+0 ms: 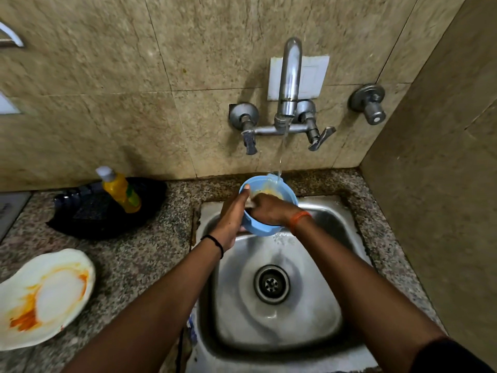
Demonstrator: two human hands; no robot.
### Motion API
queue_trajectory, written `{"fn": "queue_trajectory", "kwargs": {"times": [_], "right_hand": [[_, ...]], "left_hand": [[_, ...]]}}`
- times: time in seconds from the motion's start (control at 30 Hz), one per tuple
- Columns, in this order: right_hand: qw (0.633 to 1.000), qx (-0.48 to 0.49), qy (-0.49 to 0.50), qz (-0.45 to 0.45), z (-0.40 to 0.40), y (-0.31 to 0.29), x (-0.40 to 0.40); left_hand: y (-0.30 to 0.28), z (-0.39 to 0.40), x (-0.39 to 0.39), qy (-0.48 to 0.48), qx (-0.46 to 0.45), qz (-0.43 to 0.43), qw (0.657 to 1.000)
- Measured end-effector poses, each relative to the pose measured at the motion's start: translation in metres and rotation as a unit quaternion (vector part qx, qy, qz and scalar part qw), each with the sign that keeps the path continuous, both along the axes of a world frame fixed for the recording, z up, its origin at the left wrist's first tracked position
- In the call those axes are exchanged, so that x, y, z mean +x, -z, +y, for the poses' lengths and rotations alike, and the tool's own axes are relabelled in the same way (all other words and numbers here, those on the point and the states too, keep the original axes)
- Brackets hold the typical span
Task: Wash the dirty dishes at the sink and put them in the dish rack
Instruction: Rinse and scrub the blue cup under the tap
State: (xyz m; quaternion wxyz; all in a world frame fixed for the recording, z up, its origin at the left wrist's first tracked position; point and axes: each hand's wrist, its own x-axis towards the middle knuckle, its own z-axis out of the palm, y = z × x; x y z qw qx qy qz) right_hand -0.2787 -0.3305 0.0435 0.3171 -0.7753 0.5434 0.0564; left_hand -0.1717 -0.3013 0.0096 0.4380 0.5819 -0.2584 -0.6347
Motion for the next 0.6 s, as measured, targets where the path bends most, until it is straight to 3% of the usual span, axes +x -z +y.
{"fn": "queue_trajectory", "kwargs": {"times": [0.13,0.17,0.27,0.33,0.4,0.47,0.53,0.6], "right_hand": [[0.988,-0.128,0.032,0.081,0.0021,0.0027,-0.0057],[0.992,-0.112,0.028,0.053,0.0026,0.0039,-0.0046],[0.996,0.058,0.047,-0.045,0.0031,0.0055,-0.0075],[0.998,0.015,0.055,-0.019,0.0010,0.0091,-0.0112],[0.991,-0.105,0.084,0.021,0.0017,0.0108,-0.0102],[0.993,-0.070,0.078,-0.054,0.0017,0.0096,-0.0066],[0.989,0.043,0.075,-0.117,0.0023,0.0063,-0.0056],[0.995,0.019,0.053,-0.077,0.0002,0.0107,-0.0081]], "left_hand": [[0.0008,0.0027,-0.0037,-0.005,-0.014,-0.011,1.000],[0.0011,0.0021,-0.0057,-0.003,-0.013,-0.012,1.000],[0.0011,0.0048,-0.0061,0.038,-0.011,-0.035,0.999],[0.0030,0.0057,-0.0045,0.046,-0.016,-0.045,0.998],[0.0048,0.0024,-0.0060,0.046,-0.015,-0.040,0.998],[0.0042,0.0003,-0.0083,0.041,-0.022,-0.042,0.998],[0.0041,-0.0005,-0.0070,0.042,-0.026,-0.050,0.998],[0.0053,0.0003,-0.0033,0.047,-0.032,-0.047,0.997]]}}
